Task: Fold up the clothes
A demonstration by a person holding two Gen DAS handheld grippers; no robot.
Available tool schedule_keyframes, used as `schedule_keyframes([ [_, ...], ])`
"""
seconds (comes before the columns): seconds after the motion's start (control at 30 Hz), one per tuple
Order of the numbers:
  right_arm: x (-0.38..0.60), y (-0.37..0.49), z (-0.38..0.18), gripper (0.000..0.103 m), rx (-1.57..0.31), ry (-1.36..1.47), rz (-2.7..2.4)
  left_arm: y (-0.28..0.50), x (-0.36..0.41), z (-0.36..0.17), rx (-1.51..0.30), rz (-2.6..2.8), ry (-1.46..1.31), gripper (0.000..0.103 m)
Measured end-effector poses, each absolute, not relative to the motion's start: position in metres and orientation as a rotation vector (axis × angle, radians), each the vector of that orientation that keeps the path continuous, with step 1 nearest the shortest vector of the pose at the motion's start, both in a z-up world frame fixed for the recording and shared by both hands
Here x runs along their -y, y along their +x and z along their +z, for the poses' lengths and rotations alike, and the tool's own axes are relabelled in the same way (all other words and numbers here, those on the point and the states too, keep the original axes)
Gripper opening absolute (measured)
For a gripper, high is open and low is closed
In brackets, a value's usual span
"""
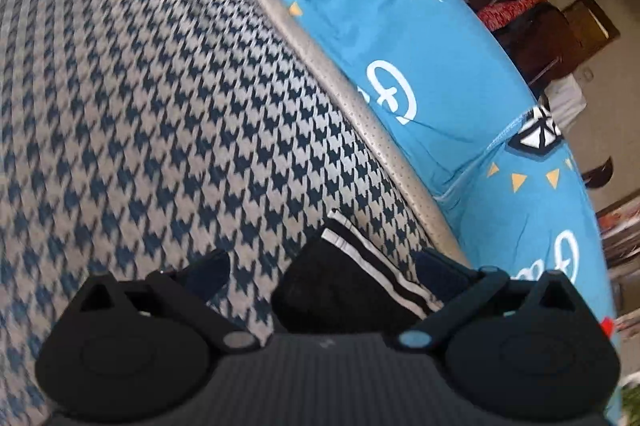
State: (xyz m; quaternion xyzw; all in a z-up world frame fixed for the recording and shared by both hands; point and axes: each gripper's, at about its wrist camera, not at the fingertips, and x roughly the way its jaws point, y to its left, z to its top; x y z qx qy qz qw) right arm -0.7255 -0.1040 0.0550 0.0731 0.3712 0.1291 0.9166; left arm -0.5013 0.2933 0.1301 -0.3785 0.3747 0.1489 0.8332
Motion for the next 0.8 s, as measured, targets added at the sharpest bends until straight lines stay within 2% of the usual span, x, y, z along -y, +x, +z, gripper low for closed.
schedule_keyframes([
  [0.33, 0.103, -0.726, 0.055, 0.073, -0.763, 0.138, 0.270, -0.480, -0.249, 0.117, -0.916, 0.256, -0.540, 0.103],
  [0.8, 0.103, -0.726, 0.057, 0.073, -0.767, 0.130, 0.271, -0.490, -0.237, 0.089, -1.041, 0.351, -0.343, 0.103],
])
